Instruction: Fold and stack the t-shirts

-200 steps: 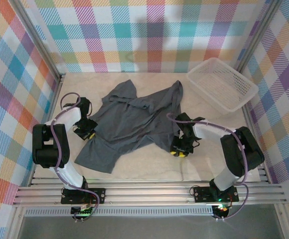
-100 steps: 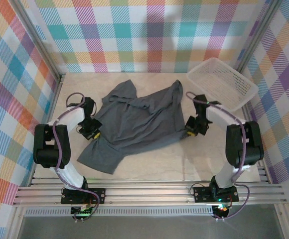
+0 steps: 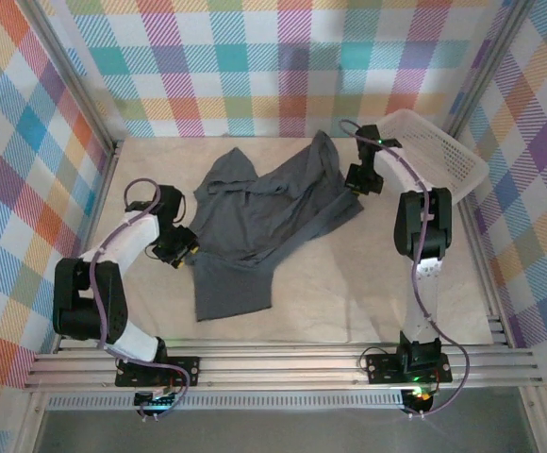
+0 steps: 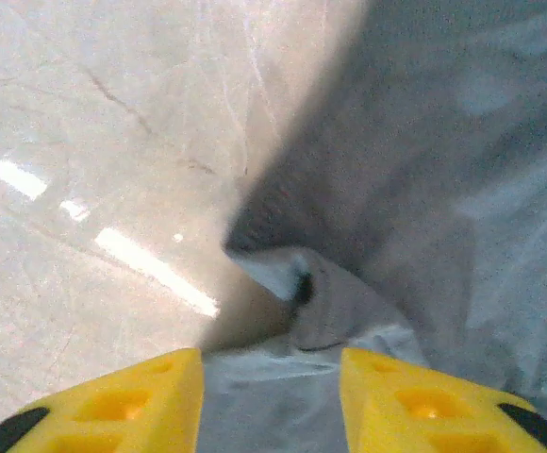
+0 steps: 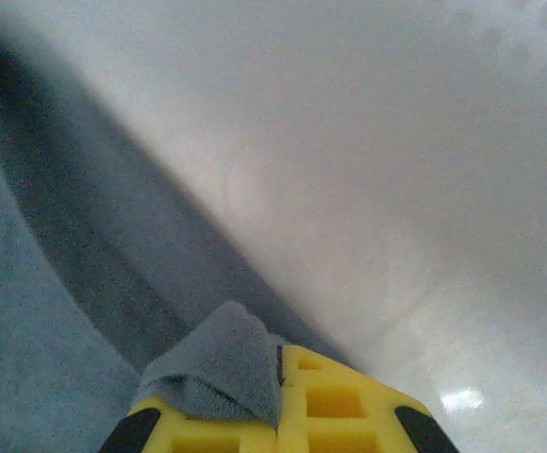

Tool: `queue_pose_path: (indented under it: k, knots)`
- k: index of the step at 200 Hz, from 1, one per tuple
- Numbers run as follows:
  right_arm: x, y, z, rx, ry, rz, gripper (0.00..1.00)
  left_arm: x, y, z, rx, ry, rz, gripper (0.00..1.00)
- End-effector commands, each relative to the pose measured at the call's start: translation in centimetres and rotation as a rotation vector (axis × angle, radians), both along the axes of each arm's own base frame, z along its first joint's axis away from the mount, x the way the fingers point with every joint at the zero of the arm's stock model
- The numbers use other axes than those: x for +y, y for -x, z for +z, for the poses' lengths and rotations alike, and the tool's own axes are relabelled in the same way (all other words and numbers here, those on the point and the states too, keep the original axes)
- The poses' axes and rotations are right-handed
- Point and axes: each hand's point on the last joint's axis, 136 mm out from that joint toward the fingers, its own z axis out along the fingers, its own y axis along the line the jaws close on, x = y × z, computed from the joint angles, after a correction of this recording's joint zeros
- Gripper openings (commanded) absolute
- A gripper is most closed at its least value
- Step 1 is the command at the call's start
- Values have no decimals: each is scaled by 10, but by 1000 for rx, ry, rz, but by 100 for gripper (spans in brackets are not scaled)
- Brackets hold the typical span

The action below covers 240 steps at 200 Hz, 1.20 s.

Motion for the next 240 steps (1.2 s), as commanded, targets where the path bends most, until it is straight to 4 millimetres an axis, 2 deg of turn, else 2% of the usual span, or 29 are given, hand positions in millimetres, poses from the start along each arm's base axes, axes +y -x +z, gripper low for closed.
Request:
queue_pose_path:
  k: [1, 13, 46, 62, 76, 87, 101, 117, 129, 144, 156, 173, 194, 215, 240]
  knots:
    - [-29, -1, -2, 47, 37, -25, 0, 2, 26, 6, 31, -17, -34, 46]
    - [-26, -5, 1, 37, 14, -3, 0, -3, 33, 5, 35, 12, -62, 46]
    - [11, 1, 18, 3, -67, 96, 0, -33, 53, -5, 47, 147, -181, 52]
    - [28, 14, 32, -17, -79, 120, 0, -43, 62, -11, 67, 154, -232, 54]
    - [39, 26, 46, -47, -89, 126, 0, -44, 61, -13, 50, 139, -228, 56]
    - [44, 35, 55, -66, -101, 118, 0, -48, 57, -13, 27, 160, -203, 57]
    - [49, 49, 66, -79, -113, 110, 0, -63, 50, -12, -3, 204, -209, 57]
    - [50, 63, 72, -73, -125, 99, 0, -76, 56, -20, 47, 185, -283, 57]
    - [52, 76, 77, -73, -127, 98, 0, -73, 68, -29, 124, 115, -334, 57]
    - [53, 90, 80, -69, -132, 88, 0, -64, 71, -34, 140, 45, -350, 57]
    - [52, 103, 84, -72, -139, 72, 0, -59, 61, -26, 81, 14, -331, 58]
    - [42, 120, 85, -67, -117, 33, 0, -56, 37, -3, -41, -17, -287, 58]
    - [30, 143, 81, -53, -88, -8, 0, -42, 16, 16, -118, -78, -193, 64]
    - [25, 161, 75, -41, -80, -9, 0, -37, 0, 7, -120, 11, -48, 65]
    - [23, 173, 71, -26, -86, 1, 0, -48, -20, -2, -132, 127, 57, 61]
